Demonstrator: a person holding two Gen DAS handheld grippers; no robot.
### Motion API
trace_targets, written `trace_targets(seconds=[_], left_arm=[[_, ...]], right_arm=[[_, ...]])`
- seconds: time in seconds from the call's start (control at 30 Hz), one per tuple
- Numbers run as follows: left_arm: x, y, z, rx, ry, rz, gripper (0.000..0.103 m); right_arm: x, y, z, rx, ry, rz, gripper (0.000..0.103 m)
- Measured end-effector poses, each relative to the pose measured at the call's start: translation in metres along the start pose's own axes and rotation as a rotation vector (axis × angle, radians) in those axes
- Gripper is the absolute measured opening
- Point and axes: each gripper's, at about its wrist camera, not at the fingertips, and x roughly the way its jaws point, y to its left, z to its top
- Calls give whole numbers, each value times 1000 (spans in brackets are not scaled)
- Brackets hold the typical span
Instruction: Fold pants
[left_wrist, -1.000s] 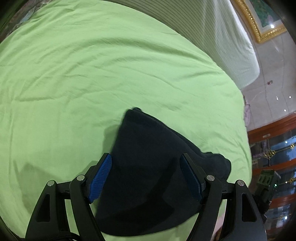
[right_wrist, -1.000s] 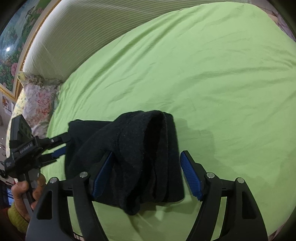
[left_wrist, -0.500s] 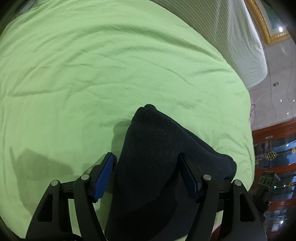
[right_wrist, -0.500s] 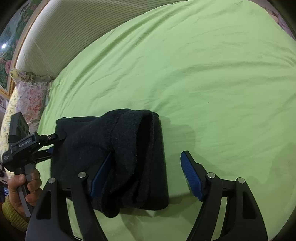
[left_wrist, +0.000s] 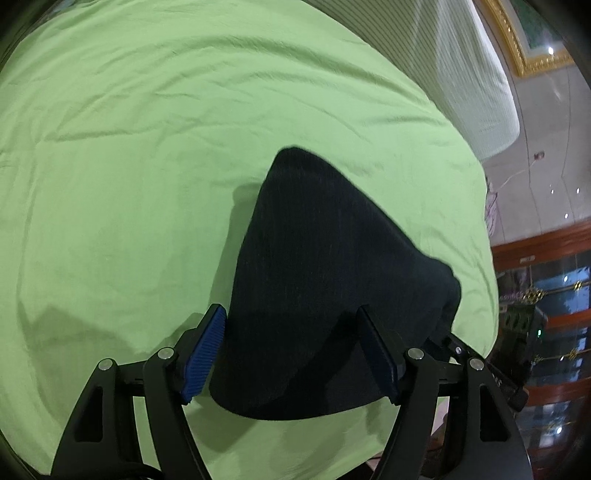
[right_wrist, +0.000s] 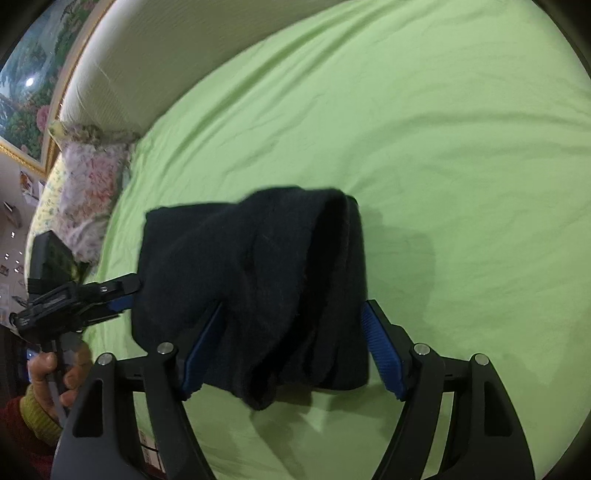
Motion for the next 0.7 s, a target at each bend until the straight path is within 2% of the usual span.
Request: trace_targets(seconds=[0.13, 0.33, 0.47, 0.6, 0.7], left_arm=[[8, 4, -2, -12, 11, 2, 73], [17, 7, -7, 3, 9, 19, 75], [23, 5, -6, -2, -3, 20, 74], [26, 4, -3, 3, -5, 8, 67], [27, 2, -1, 11, -6, -2, 59]], right_arm=[[0, -20, 5, 4, -2, 31, 55], [5, -41, 7, 49, 38, 133, 55], [9, -36, 7, 58, 45, 139, 56], [12, -28, 5, 56, 37, 127, 57], [7, -21, 5, 20, 23, 112, 52]])
